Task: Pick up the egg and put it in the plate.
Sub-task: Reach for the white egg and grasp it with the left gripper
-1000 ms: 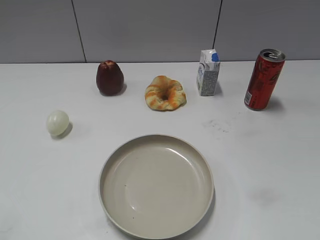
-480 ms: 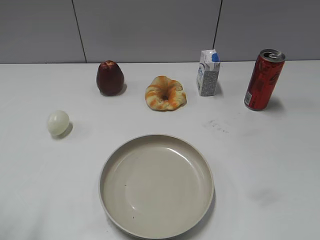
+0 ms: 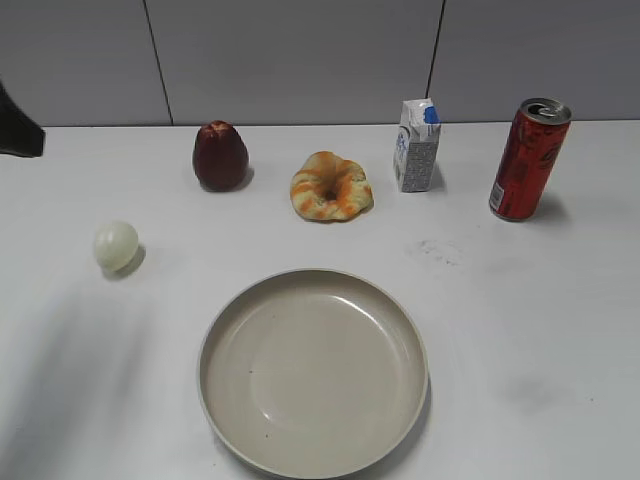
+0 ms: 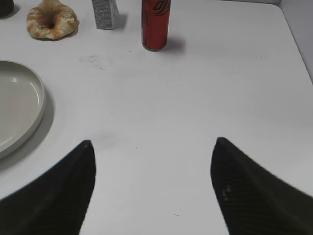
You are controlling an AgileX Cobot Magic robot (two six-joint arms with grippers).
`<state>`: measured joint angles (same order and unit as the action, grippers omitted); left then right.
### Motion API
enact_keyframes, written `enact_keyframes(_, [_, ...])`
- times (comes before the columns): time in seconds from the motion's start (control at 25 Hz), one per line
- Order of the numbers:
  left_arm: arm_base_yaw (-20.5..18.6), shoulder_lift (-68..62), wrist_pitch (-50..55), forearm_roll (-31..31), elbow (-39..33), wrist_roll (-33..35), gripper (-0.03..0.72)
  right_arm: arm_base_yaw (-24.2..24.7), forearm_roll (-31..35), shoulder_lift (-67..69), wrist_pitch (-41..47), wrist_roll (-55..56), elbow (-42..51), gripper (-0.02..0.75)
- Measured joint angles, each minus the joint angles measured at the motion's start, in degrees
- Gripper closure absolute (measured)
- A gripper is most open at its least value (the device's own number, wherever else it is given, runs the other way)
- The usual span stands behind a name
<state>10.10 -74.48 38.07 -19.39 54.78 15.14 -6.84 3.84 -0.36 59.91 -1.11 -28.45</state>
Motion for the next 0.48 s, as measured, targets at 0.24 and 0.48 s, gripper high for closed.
enact_keyframes(0.24, [5.5, -18.2, 1.8, 4.2, 9.0, -3.8, 0.097, 0.0, 0.0, 0.0, 0.0, 0.0, 0.0, 0.183])
enact_keyframes(0.48, [6.1, -31.2, 1.6, 12.7, 10.8, -11.0, 0.099, 0.0, 0.0, 0.0, 0.0, 0.0, 0.0, 0.183])
